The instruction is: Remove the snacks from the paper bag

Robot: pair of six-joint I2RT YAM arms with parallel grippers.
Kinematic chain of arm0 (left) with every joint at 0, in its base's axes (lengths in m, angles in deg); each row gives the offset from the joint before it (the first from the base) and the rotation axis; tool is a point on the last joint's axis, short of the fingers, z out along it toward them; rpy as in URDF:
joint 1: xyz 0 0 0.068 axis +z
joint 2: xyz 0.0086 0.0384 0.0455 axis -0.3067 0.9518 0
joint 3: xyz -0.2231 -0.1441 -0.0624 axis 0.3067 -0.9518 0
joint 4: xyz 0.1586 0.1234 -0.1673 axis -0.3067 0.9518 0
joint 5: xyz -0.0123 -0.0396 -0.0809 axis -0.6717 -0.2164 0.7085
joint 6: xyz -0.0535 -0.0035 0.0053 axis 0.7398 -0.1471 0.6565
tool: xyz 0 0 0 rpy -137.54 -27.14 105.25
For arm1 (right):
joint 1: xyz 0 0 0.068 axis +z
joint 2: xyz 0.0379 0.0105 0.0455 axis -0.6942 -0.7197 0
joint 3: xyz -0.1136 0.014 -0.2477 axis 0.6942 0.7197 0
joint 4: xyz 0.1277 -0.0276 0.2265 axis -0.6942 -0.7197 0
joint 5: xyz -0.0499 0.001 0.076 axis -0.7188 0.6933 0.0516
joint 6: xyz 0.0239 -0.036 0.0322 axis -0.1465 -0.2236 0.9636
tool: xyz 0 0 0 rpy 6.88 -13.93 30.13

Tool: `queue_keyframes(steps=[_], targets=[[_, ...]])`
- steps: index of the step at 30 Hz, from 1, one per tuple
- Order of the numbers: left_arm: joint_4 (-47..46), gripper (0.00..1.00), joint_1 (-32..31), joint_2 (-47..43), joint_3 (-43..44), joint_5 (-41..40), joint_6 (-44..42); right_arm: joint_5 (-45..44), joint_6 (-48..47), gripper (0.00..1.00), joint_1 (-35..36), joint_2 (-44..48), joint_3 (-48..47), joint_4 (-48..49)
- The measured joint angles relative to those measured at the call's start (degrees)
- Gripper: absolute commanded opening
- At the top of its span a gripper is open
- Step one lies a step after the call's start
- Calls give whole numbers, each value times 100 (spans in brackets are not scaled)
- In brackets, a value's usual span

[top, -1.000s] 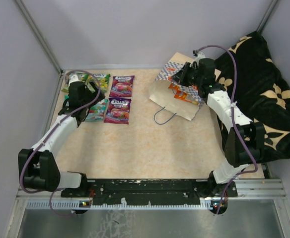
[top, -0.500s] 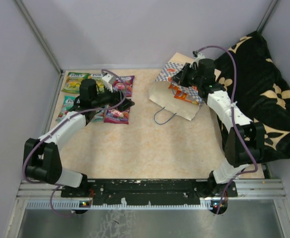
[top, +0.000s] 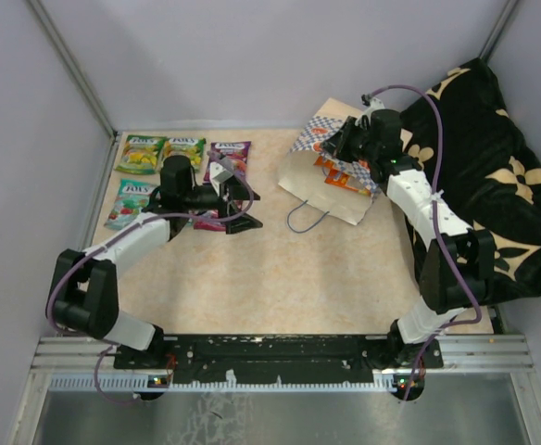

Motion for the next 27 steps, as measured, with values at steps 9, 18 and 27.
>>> queue_keyframes(steps=[9,18,27], targets=[[-1320,100,-31,951,459,52,1563,-42,0,0,0,0,0,-2],[-2437,100,-31,1178,468,-708,2566,-55,-13,0,0,0,0,-2],[-2240,100,-31,1104,448,-1537,2450,-44,-15,0,0,0,0,-2]])
